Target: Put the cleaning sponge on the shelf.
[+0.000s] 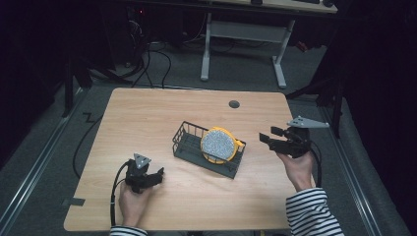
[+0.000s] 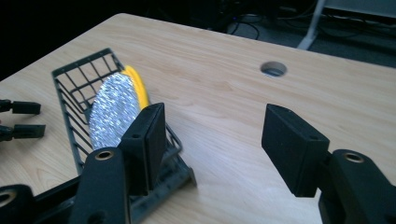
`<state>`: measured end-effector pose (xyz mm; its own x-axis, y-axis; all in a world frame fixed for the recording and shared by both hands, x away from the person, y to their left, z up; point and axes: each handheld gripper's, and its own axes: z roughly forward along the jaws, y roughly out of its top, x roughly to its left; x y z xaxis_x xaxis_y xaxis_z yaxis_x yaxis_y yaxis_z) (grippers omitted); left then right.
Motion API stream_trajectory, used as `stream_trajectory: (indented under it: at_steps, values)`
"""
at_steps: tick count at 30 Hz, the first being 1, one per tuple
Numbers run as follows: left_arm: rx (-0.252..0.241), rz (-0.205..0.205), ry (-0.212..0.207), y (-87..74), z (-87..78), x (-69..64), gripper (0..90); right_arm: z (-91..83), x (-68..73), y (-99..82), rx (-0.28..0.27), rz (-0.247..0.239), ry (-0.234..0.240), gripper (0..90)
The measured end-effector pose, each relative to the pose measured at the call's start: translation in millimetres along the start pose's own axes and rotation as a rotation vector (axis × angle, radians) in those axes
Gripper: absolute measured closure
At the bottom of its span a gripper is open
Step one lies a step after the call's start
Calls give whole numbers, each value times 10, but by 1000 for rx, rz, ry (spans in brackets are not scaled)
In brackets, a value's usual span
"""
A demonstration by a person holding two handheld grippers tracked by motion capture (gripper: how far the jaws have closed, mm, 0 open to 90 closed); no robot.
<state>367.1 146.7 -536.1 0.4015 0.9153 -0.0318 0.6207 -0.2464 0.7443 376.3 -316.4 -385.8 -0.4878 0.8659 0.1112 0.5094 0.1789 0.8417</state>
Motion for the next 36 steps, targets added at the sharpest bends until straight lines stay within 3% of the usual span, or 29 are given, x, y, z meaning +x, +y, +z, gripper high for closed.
stream_trajectory:
  at_steps: [8,15,28,36]
  values:
    - [0,-1,-1,0,-1,1,271,-280,-207,-333,-20,74,-40,413]
    - [0,0,1,0,0,-1,271,-394,-339,-631,-17,138,-61,413]
    - [0,0,1,0,-1,0,272,-303,-393,-1078,-7,220,-61,411]
    - [0,0,1,0,-1,-1,272,-158,-355,-1211,20,223,-58,411]
